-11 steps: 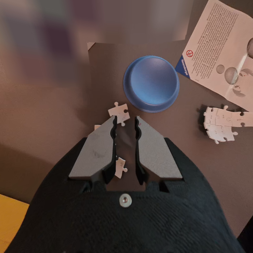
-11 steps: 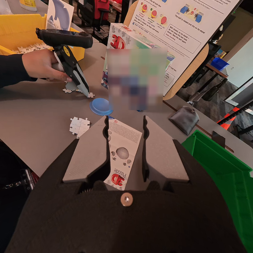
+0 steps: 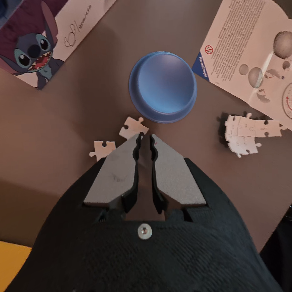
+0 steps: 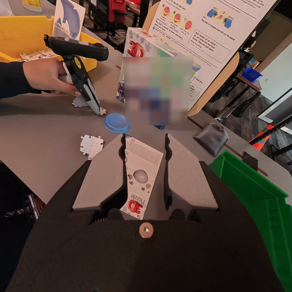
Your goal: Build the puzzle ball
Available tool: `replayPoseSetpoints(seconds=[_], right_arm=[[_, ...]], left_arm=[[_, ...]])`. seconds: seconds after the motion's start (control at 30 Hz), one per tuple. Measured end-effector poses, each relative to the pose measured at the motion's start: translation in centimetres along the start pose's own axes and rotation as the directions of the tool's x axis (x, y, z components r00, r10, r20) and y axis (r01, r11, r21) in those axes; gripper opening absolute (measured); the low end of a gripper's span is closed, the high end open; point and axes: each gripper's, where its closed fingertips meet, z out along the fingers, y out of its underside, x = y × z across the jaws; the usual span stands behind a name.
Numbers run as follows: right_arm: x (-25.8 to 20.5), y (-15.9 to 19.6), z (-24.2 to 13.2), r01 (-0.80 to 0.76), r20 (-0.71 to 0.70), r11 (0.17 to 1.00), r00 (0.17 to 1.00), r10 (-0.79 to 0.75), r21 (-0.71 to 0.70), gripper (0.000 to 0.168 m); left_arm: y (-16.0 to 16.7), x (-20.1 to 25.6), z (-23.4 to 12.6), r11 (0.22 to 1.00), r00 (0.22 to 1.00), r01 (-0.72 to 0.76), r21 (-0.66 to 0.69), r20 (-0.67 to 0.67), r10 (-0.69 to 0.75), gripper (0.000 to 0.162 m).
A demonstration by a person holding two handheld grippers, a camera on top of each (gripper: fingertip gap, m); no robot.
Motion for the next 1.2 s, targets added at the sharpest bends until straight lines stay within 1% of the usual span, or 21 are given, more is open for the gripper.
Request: replayPoseSetpoints(seconds=[0.03, 0.1, 0.17, 0.2, 0.27, 0.33, 0.4, 0.43, 0.57, 0.63, 0.67, 0.77, 0.83, 1.2], right_arm=[[0.0, 0.0, 0.0, 0.001, 0.0, 1.0, 1.0, -0.001, 0.0, 0.047], [0.0, 0.0, -0.1, 0.002, 0.0, 1.0, 1.0, -0.002, -0.001, 0.047], [0.1, 0.0, -0.1, 0.002, -0.002, 1.0, 1.0, -0.002, -0.001, 0.047], [0.1, 0.0, -0.1, 0.001, -0.001, 1.0, 1.0, -0.001, -0.001, 0.047], [0.1, 0.1, -0.1, 0.002, -0.002, 1.0, 1.0, -0.002, -0.002, 0.047], [0.1, 0.1, -0.1, 0.003, -0.002, 1.0, 1.0, -0.003, -0.003, 0.047], [0.1, 0.0, -0.2, 0.004, -0.003, 1.0, 1.0, -0.004, -0.003, 0.047], [0.1, 0.0, -0.2, 0.005, -0.004, 1.0, 1.0, -0.005, -0.002, 0.047], [0.1, -0.1, -0.4, 0.008, -0.007, 1.0, 1.0, -0.008, 0.001, 0.047], [0.1, -0.1, -0.5, 0.01, -0.008, 1.0, 1.0, -0.01, 0.002, 0.047], [0.1, -0.1, -0.5, 0.01, -0.008, 1.0, 1.0, -0.01, 0.002, 0.047], [0.3, 0.0, -0.4, 0.01, -0.013, 1.0, 1.0, -0.01, -0.003, 0.047], [0.3, 0.1, -0.4, 0.009, -0.013, 1.0, 1.0, -0.009, -0.004, 0.047], [0.1, 0.0, -0.3, 0.015, -0.012, 1.0, 1.0, -0.016, -0.007, 0.047]], left_arm=[[0.1, 0.4, 0.0, 1.0, 1.0, 0.004, -0.004, -0.022, -0.004, 0.008], [0.3, 2.0, -0.2, 0.999, 0.991, 0.026, -0.018, -0.13, -0.028, 0.009], [0.0, 3.4, -0.9, 0.998, 0.966, 0.067, -0.013, -0.248, -0.069, 0.011], [-0.4, 3.4, -1.3, 0.996, 0.959, 0.091, 0.005, -0.27, -0.086, 0.011], [-0.5, 2.3, -1.6, 0.994, 0.967, 0.107, 0.026, -0.236, -0.098, 0.006], [0.1, 1.4, -1.1, 0.995, 0.977, 0.098, -0.002, -0.189, -0.097, 0.005], [0.6, 1.1, -0.5, 0.996, 0.98, 0.09, -0.028, -0.174, -0.093, 0.004], [0.8, 1.0, -0.3, 0.996, 0.983, 0.083, -0.04, -0.162, -0.089, 0.0], [0.8, 0.6, -0.3, 0.997, 0.989, 0.068, -0.039, -0.128, -0.073, 0.0], [0.9, 0.6, -0.5, 0.997, 0.99, 0.062, -0.04, -0.121, -0.066, 0.0], [0.8, 0.6, -0.8, 0.997, 0.99, 0.063, -0.034, -0.122, -0.067, 0.003], [-0.3, 0.7, -2.3, 0.996, 0.987, 0.08, 0.036, -0.141, -0.074, 0.005], [-0.5, 0.7, -2.8, 0.994, 0.986, 0.09, 0.058, -0.148, -0.08, 0.005], [0.9, 0.3, -1.2, 0.997, 0.992, 0.076, -0.021, -0.099, -0.078, 0.003]])
